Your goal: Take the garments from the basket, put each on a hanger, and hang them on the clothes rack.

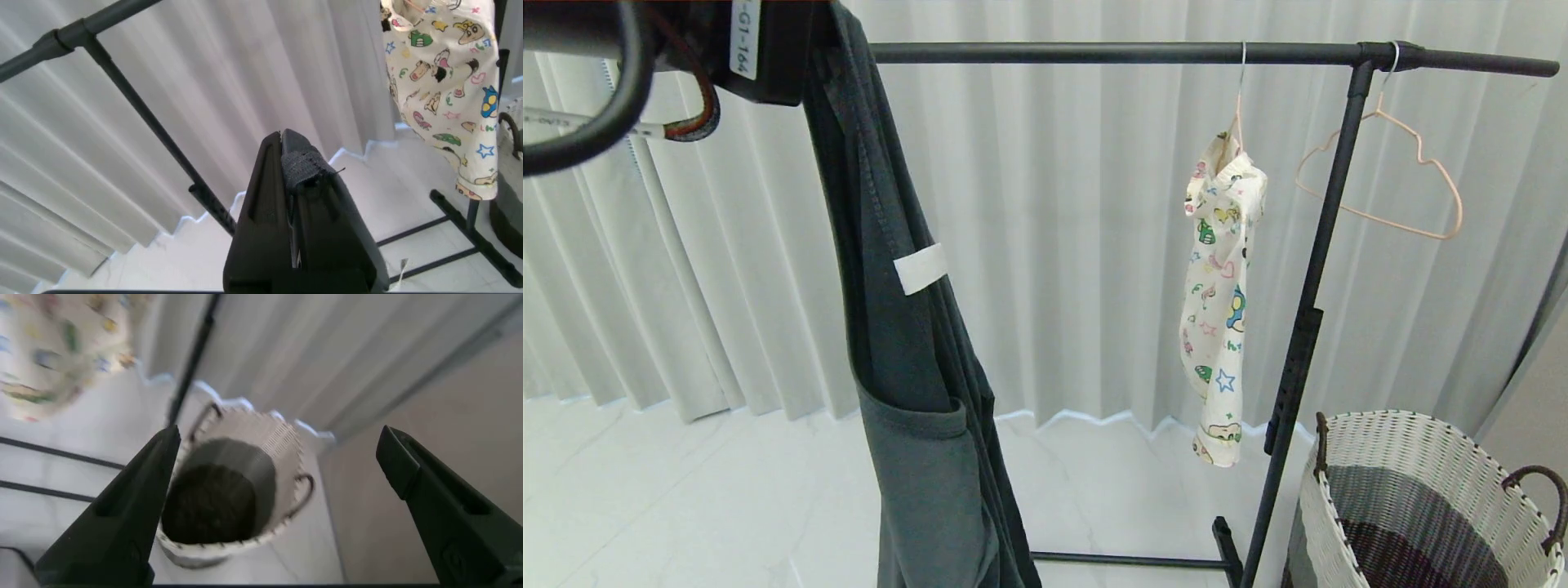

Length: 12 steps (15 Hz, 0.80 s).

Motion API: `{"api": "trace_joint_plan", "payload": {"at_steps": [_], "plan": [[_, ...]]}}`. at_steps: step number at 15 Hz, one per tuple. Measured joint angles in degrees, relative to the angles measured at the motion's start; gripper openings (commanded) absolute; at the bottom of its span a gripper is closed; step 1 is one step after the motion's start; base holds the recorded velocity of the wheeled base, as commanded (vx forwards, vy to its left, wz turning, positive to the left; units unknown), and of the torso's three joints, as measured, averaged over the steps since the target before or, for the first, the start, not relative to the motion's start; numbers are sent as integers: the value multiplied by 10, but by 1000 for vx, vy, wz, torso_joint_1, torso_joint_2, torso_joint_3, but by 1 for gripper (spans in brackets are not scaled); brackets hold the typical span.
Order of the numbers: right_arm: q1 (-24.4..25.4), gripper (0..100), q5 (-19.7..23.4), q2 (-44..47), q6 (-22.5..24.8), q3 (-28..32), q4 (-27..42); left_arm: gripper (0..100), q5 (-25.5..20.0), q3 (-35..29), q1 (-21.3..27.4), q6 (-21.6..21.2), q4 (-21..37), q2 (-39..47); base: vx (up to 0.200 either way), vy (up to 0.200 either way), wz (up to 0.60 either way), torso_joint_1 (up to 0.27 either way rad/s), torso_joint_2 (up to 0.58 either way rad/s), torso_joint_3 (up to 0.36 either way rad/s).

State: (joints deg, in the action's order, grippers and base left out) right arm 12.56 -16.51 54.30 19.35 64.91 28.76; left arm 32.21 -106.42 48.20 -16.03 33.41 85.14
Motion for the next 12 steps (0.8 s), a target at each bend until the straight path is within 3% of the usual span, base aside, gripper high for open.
{"api": "trace_joint_plan", "payload": {"at_steps": [4, 7, 12], "plan": [[-30, 100, 67, 6, -17, -5, -10, 0, 4, 23, -3, -3, 2, -15, 0, 0, 0, 21, -42, -7], [-32, 100, 80, 11, -20, -4, -11, 0, 27, 45, -3, -3, 1, -28, 0, 0, 0, 173, -121, -178], [-33, 100, 81, 22, -30, -3, -19, 0, 36, 48, -4, -4, -1, -40, 0, 0, 0, 195, -574, -244]]}}
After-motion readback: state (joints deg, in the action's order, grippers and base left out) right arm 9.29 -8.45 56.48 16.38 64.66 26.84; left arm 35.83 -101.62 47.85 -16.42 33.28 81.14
